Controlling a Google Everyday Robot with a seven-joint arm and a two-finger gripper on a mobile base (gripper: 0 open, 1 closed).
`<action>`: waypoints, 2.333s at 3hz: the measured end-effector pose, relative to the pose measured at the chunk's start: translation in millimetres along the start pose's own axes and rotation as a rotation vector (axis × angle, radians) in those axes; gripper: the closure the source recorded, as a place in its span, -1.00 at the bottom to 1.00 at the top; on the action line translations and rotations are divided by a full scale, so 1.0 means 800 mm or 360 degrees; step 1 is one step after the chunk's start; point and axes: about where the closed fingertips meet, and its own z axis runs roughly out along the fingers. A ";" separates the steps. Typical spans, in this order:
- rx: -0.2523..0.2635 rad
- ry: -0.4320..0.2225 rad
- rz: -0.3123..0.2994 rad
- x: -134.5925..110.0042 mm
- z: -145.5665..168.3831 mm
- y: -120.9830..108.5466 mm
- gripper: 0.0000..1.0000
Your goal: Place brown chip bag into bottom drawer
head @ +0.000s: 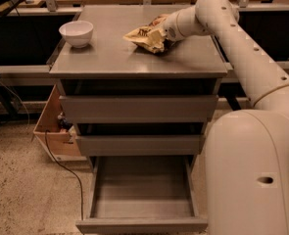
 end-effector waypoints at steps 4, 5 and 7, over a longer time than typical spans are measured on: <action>-0.0262 -0.0246 -0.0227 -0.070 -0.118 0.128 1.00; -0.0220 -0.0322 -0.0213 -0.059 -0.170 0.165 1.00; -0.0180 -0.0335 -0.0017 0.021 -0.248 0.249 1.00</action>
Offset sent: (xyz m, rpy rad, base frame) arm -0.0988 0.0393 0.0628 0.0239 -0.0560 0.2142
